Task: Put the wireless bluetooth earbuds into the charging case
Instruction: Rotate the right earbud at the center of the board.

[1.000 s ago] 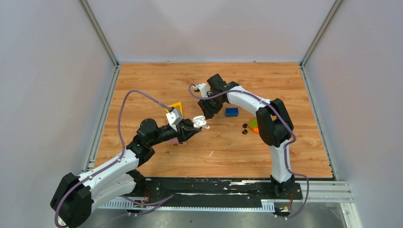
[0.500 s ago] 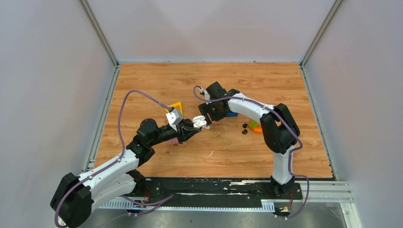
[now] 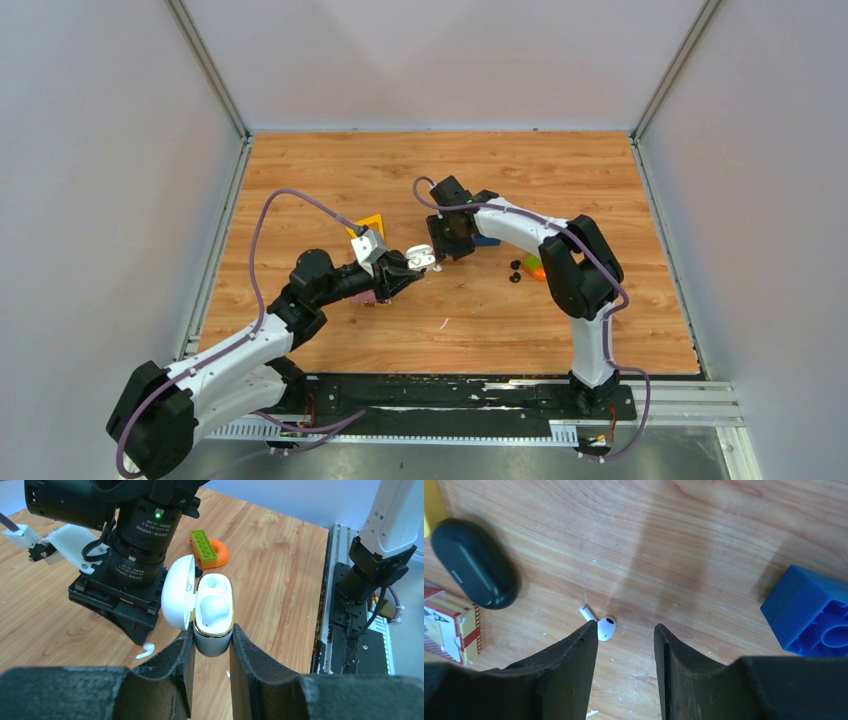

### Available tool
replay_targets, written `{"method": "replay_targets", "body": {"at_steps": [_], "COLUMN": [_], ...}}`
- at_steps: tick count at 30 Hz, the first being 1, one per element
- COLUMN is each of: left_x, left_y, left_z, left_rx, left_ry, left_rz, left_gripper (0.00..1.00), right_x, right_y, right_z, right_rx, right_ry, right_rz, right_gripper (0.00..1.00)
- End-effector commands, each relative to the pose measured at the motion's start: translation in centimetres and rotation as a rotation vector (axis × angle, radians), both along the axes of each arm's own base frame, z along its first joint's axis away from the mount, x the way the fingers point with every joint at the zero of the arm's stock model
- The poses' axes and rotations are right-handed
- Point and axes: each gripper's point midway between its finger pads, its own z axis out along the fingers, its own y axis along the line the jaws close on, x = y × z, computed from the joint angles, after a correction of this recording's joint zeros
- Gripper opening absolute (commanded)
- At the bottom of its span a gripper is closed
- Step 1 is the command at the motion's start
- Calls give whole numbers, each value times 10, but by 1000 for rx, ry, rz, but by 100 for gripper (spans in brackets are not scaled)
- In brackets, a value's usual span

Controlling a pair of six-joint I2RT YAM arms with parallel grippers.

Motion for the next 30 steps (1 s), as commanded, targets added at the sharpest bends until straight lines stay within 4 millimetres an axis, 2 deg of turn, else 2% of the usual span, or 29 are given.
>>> {"method": "replay_targets", "body": {"at_steps": [1,11,23,30], "left_x": [2,2,2,2], "left_y": [-1,-1,-2,-1], "left_z": [12,12,12,12], "left_rx": [-18,-14,-13,-11], "left_ry": [-46,-47,-45,-44], "left_rz": [-3,-6,-8,-8], "left_gripper": [0,0,0,0], "right_x": [11,5,-23,-23], "right_y": [10,8,17,10], "right_z": [3,-11,-10,-16], "right_rx": [21,-12,26,-11], "right_ry": [-17,-12,-15,-32], "right_rz": [-48,1,169,197], "right_gripper": [45,42,42,42]}}
